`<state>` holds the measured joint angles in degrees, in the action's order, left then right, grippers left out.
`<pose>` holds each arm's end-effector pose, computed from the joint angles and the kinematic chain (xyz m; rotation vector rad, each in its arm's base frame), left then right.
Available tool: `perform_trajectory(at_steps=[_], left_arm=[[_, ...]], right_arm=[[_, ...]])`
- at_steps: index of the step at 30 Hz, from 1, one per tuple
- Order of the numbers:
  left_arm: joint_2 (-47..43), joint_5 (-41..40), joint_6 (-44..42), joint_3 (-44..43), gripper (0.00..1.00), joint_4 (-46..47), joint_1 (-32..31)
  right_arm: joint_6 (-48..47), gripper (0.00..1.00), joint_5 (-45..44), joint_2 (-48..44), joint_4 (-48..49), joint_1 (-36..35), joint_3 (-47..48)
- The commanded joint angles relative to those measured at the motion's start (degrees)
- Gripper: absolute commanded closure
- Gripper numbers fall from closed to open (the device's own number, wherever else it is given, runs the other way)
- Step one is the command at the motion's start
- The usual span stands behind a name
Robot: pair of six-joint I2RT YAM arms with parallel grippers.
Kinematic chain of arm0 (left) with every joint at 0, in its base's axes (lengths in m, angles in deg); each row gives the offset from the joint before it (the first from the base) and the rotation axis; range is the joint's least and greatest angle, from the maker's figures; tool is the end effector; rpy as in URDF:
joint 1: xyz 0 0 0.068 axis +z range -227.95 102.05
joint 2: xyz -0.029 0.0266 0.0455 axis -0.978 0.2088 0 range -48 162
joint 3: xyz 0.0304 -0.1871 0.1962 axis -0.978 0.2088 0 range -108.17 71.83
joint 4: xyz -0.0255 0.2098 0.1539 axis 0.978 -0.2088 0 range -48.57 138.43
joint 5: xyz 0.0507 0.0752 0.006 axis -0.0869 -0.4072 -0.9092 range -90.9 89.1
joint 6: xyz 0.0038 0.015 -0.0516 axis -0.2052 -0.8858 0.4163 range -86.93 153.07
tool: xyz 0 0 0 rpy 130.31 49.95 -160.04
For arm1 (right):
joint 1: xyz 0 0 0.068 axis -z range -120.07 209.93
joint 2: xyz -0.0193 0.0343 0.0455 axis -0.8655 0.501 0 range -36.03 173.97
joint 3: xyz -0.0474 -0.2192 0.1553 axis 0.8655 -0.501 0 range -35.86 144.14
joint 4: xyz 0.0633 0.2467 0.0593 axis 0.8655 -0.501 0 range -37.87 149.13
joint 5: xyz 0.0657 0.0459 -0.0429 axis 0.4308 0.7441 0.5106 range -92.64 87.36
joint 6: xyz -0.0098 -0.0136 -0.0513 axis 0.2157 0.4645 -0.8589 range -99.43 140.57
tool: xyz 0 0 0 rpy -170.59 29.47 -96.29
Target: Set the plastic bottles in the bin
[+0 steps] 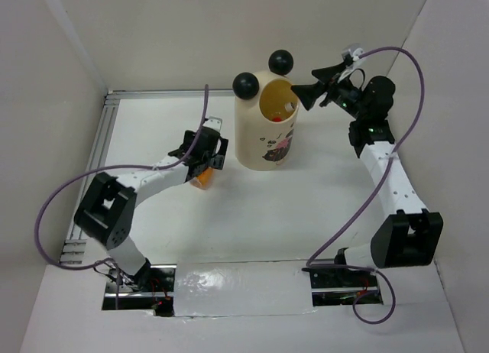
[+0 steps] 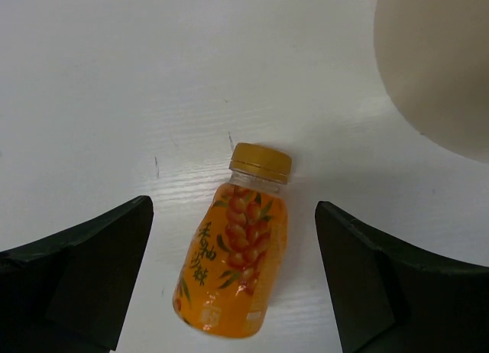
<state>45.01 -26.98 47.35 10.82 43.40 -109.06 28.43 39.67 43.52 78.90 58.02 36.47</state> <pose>0.3145 -0.1716 0.2344 0.0686 2.1416 0.0457 0.3197 0.0347 0.4237 -0.5577 1.3273 0.6377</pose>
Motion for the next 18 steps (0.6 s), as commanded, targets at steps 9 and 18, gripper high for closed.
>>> perform_trajectory(at_steps=[9, 18], left_arm=[[15.43, 4.19, -0.92, -9.47, 0.14, -7.7, 2.9], [6.87, 8.24, 1.09, -9.47, 0.82, -11.22, 3.43]], right_arm=[[-3.73, 0.03, 2.61, -11.25, -10.1, 6.57, -5.1], [-5.83, 0.03, 3.22, -11.26, -12.99, 7.1, -5.71]])
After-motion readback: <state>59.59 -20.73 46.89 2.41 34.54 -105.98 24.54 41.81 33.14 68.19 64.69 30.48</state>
